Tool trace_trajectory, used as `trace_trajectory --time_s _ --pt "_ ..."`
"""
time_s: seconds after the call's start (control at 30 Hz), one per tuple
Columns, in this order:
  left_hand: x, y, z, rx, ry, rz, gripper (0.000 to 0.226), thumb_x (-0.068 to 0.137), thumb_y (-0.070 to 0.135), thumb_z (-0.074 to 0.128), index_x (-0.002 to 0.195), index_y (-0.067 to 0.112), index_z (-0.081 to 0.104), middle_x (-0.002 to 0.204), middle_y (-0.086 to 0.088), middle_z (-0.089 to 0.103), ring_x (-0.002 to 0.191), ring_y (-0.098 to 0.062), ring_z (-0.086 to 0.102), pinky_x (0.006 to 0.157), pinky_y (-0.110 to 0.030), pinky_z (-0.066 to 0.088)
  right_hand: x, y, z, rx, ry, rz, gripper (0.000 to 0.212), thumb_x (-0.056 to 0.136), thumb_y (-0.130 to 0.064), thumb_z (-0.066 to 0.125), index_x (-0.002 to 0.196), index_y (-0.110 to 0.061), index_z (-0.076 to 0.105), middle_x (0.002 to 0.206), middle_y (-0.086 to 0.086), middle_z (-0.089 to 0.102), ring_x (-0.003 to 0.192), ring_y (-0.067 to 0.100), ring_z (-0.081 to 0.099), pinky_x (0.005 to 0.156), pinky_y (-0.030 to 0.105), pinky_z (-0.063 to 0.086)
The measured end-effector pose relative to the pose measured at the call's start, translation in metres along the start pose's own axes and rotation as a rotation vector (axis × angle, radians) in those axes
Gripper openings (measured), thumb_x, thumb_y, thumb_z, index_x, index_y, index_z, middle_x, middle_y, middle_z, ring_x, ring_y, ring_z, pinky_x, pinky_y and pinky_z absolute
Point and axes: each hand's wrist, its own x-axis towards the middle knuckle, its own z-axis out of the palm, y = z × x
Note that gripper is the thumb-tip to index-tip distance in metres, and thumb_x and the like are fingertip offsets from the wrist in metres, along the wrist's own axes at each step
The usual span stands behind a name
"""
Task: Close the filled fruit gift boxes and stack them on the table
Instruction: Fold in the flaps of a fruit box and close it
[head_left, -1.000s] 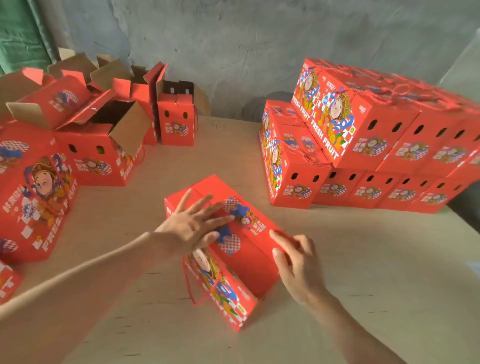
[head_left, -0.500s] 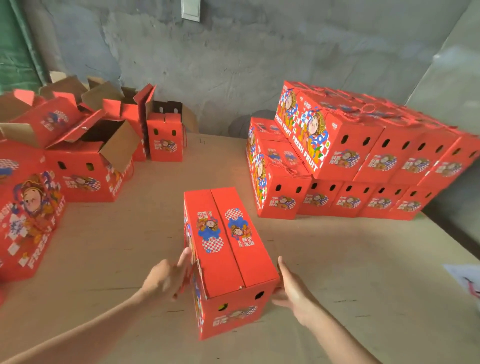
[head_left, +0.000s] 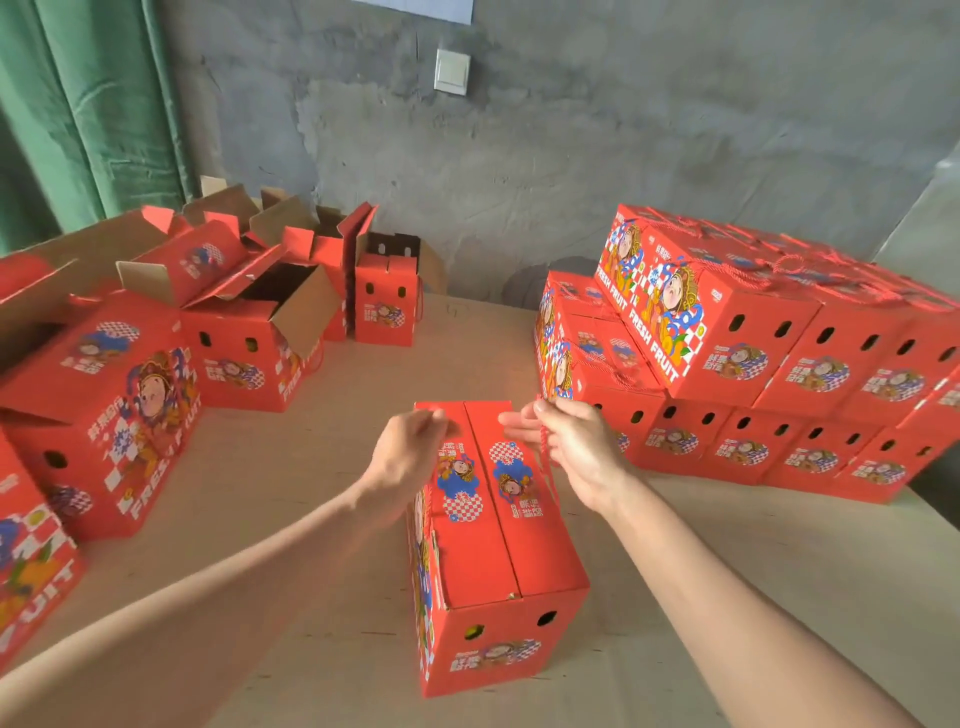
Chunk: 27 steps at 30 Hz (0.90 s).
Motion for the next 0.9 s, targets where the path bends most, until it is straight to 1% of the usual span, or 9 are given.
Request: trace_trajectory --time_s 0.17,0.23,0.3,0.4,0.47,0.57,0.7,0.8,0.9 --pt "0.005 0.052 -0.011 0.33 -0.141 0.546 0.023 0.094 0.009 0.052 0.087 -0.001 0.071 0.089 -0.011 0.062 0.084 -0.021 0.056 0.075 -0.028 0.04 -0.004 -0.018 0.025 0.079 -0.144 0.082 0.023 0.093 0.003 0.041 0.088 0.008 0.063 0.084 0.02 0.071 0.077 0.03 0.068 0.085 0.036 0.051" --pt "0.003 0.049 -0.01 0.413 -0.172 0.635 0.025 0.094 0.011 0.053 0.085 -0.005 0.07 0.088 -0.015 0.063 0.084 -0.026 0.058 0.077 -0.032 0.041 -0.007 -0.019 0.032 0.134 -0.245 0.173 0.028 0.09 0.006 0.035 0.081 0.005 0.062 0.066 0.013 0.068 0.065 0.025 0.066 0.078 0.034 0.052" --pt "0.002 0.038 -0.011 0.394 -0.117 0.6 0.027 0.095 0.014 0.051 0.083 -0.004 0.068 0.085 -0.013 0.063 0.081 -0.026 0.057 0.075 -0.034 0.042 -0.008 -0.023 0.031 0.209 -0.288 0.26 0.029 0.088 0.005 0.032 0.079 0.002 0.059 0.056 0.007 0.061 0.052 0.021 0.062 0.065 0.029 0.052" --pt "-0.003 -0.002 -0.014 0.414 -0.011 0.413 0.022 0.096 0.016 0.047 0.08 0.004 0.057 0.082 -0.01 0.058 0.08 -0.028 0.052 0.068 -0.032 0.034 -0.001 -0.035 0.02 0.325 -0.141 0.366 0.022 0.089 -0.003 0.037 0.076 -0.002 0.054 0.043 -0.001 0.048 0.038 0.012 0.045 0.05 0.024 0.042" --pt "-0.018 -0.04 -0.013 0.565 -0.192 0.324 0.023 0.095 0.029 0.048 0.106 0.011 0.058 0.109 -0.006 0.058 0.104 -0.023 0.053 0.082 -0.024 0.036 0.005 -0.042 0.017 0.252 -0.087 0.344 0.023 0.09 -0.007 0.039 0.073 -0.005 0.054 0.041 -0.004 0.045 0.039 0.012 0.048 0.049 0.023 0.037" --pt "-0.04 -0.079 -0.007 0.74 -0.464 0.299 0.068 0.091 0.048 0.049 0.146 0.013 0.027 0.153 0.0 0.025 0.141 -0.012 0.021 0.112 -0.022 0.018 0.011 -0.049 0.024 0.118 -0.044 0.264 0.024 0.091 -0.008 0.043 0.069 -0.011 0.052 0.04 -0.006 0.046 0.043 0.012 0.052 0.053 0.024 0.033" --pt "-0.039 -0.079 -0.01 0.725 -0.41 0.362 0.078 0.091 0.049 0.05 0.15 0.018 0.01 0.158 0.005 0.01 0.144 -0.007 0.011 0.115 -0.021 0.011 0.018 -0.054 0.031 0.001 -0.035 0.181 0.025 0.089 -0.007 0.048 0.065 -0.012 0.052 0.041 -0.006 0.046 0.043 0.012 0.051 0.051 0.024 0.033" --pt "-0.041 -0.072 -0.007 0.515 -0.434 0.369 0.085 0.095 0.035 0.05 0.146 0.031 -0.017 0.156 0.013 0.005 0.144 -0.003 0.007 0.113 -0.015 0.01 0.022 -0.063 0.028 -0.063 -0.029 0.138 0.026 0.088 -0.007 0.049 0.063 -0.011 0.052 0.039 -0.006 0.046 0.039 0.01 0.052 0.052 0.024 0.034" --pt "-0.036 -0.055 0.002 0.479 -0.431 0.478 0.063 0.099 0.026 0.042 0.143 0.046 0.001 0.154 0.014 0.011 0.145 -0.006 0.0 0.113 -0.015 0.007 0.028 -0.082 0.018 -0.097 0.011 0.101 0.028 0.089 -0.006 0.047 0.061 -0.01 0.049 0.036 -0.005 0.044 0.037 0.012 0.049 0.051 0.024 0.033"
